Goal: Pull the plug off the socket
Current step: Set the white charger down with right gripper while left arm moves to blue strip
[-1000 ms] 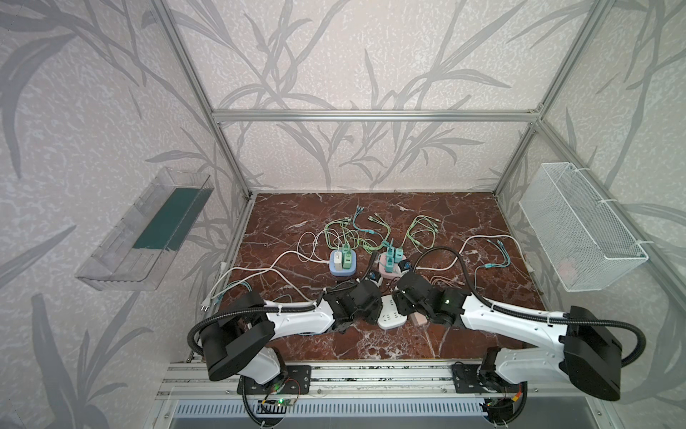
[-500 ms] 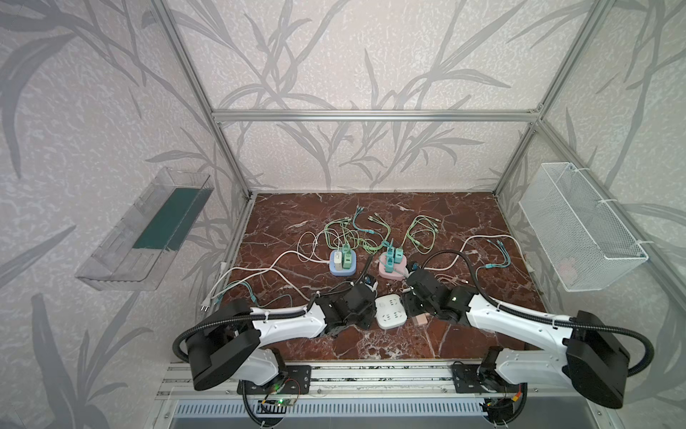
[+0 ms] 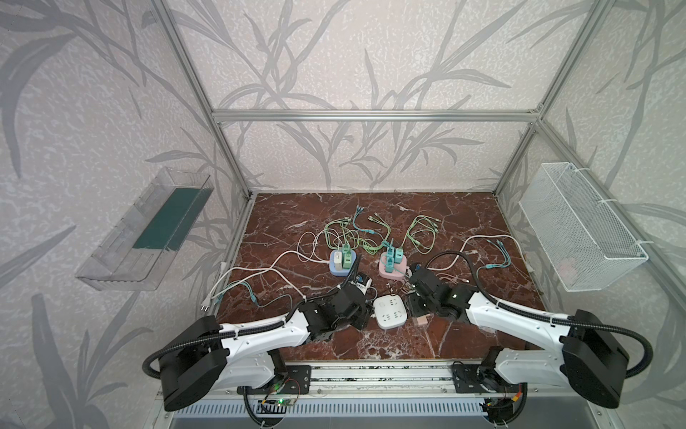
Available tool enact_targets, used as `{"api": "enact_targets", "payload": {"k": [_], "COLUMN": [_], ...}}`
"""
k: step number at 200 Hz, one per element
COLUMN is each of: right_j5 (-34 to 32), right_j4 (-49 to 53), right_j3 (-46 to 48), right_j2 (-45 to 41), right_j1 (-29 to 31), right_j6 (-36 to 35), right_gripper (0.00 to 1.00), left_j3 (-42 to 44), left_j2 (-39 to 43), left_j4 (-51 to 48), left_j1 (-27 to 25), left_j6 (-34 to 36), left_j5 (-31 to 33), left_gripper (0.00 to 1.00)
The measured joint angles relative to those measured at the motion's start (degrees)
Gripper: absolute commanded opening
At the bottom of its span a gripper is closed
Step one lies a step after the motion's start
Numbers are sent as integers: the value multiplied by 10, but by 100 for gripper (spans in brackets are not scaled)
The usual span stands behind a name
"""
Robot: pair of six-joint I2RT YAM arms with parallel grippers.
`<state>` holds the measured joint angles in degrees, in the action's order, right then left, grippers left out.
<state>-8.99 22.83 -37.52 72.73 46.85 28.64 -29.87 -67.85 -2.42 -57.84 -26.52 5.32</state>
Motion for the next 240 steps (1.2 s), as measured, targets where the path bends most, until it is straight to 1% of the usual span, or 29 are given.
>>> {"api": "enact_targets", "payload": {"k": [13, 28, 42, 75, 108, 122, 135, 146, 167, 195, 240], "right_j5": [3, 5, 5, 0, 0, 0, 0, 0, 0, 2, 2], "right_j4": [2, 7, 19, 38, 47, 50, 53, 54, 52, 54, 58], "right_j3": [0, -4, -13, -40, -53, -59, -65, -69, -74, -75, -74], "right_j2": [8, 21, 38, 68, 82, 88, 95, 100, 110, 115, 115], "right_j1": [0, 0, -1, -2, -2, -2, -3, -4, -7, -21, -36], "right_j6": [-2, -5, -9, -14, -17, -19, -21, -22, -26, -30, -39], "right_gripper": [49, 50, 50, 50, 54, 56, 61, 62, 62, 62, 63], "left_j3": [0, 0, 0, 0, -7, -18, -30, -40, -60, -86, -106], "left_j2": [17, 38, 56, 88, 98, 96, 93, 88, 71, 34, -14], "left_j4": [-5, -14, -23, -40, -75, -91, -100, -102, -105, -108, -108], "left_j1": [3, 8, 19, 63, 103, 120, 137, 155, 184, 216, 235], "left_j6": [1, 0, 0, -2, 0, 0, 0, 0, 5, 16, 32], "left_j5": [10, 17, 22, 26, 39, 48, 52, 54, 56, 55, 55], "left_gripper": [68, 75, 79, 81, 85, 85, 85, 85, 84, 81, 75]}}
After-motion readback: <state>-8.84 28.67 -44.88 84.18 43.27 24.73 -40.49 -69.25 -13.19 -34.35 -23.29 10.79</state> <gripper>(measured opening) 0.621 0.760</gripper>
